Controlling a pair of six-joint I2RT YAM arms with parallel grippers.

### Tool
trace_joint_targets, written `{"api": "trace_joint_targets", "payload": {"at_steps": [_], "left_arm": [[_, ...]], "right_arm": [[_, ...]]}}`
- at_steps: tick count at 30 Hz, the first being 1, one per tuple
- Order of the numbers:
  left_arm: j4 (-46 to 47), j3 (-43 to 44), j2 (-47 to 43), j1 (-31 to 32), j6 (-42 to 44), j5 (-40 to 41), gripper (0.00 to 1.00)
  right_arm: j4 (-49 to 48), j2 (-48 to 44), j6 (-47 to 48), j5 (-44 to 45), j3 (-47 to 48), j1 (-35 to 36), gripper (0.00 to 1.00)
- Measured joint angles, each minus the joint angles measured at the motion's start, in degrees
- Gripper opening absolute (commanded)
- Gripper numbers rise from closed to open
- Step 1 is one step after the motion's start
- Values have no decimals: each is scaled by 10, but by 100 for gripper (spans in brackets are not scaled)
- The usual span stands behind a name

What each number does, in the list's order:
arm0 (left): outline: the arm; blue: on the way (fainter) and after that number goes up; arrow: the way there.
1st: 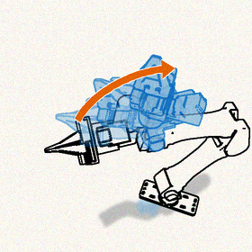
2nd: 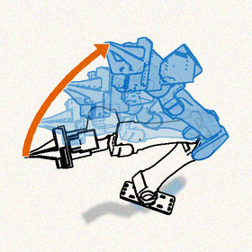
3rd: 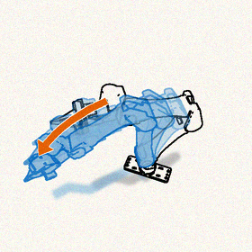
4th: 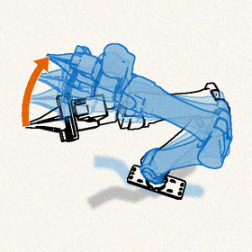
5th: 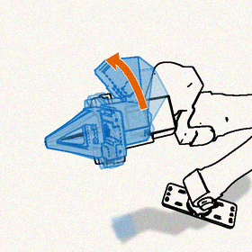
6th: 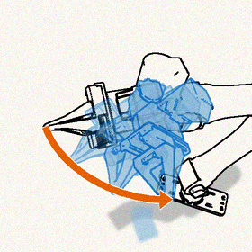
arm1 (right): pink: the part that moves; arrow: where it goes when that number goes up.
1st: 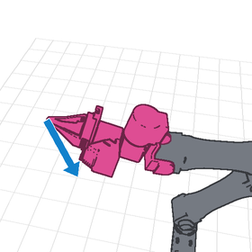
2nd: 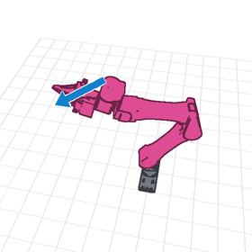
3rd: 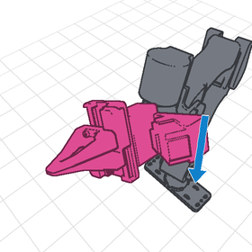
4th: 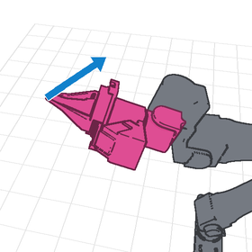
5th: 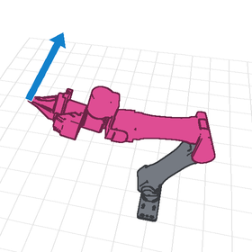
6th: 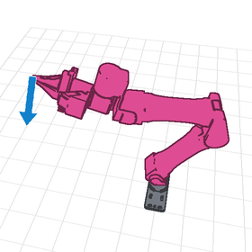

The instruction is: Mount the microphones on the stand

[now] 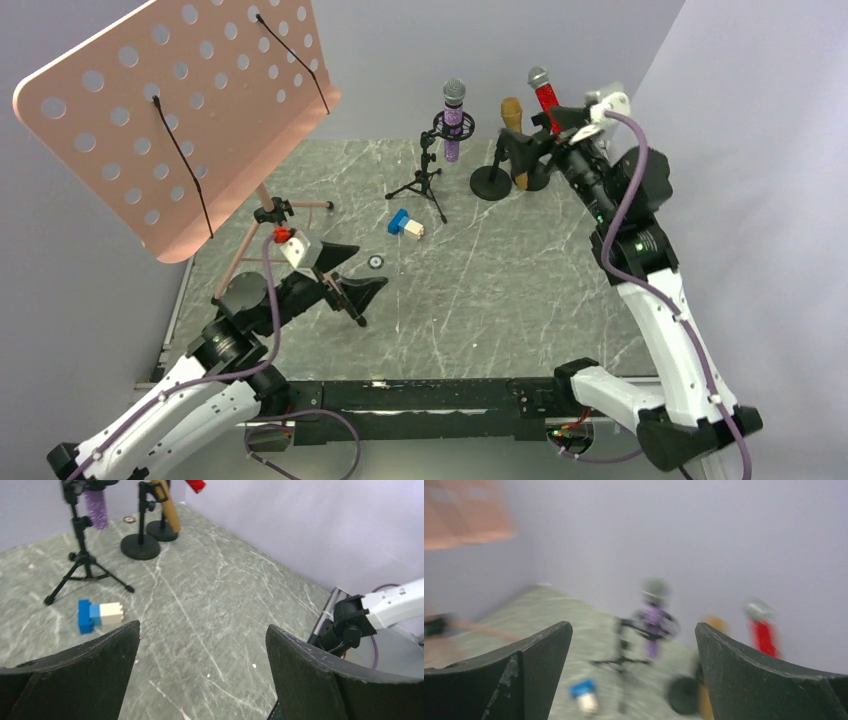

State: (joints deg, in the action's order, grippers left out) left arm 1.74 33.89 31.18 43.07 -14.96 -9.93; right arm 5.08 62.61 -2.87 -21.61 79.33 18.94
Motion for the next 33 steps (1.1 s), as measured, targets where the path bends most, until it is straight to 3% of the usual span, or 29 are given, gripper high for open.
{"api": "trace_joint_targets", "payload": {"at_steps": [4,7,11,19,27,33], "left_arm": [[-81,-6,-65,0,-30,80,99],[-143,-5,-80,0,-44,156,99],[-216,2,-72,0,-45,226,99],[-257,36,-42,0,-37,259,99],[-266,33,-104,0,-21,276,99],[-267,5,-138,0,23,312,99]], "right_arm": [[-16,-76,38,227,-136,-30,100],[33,-106,30,306,-228,-59,100],[105,-139,24,368,-278,-79,100],[133,-264,-6,352,-272,-142,100],[163,-245,-13,224,-260,-196,100],[146,-236,-16,195,-297,-225,100]]}}
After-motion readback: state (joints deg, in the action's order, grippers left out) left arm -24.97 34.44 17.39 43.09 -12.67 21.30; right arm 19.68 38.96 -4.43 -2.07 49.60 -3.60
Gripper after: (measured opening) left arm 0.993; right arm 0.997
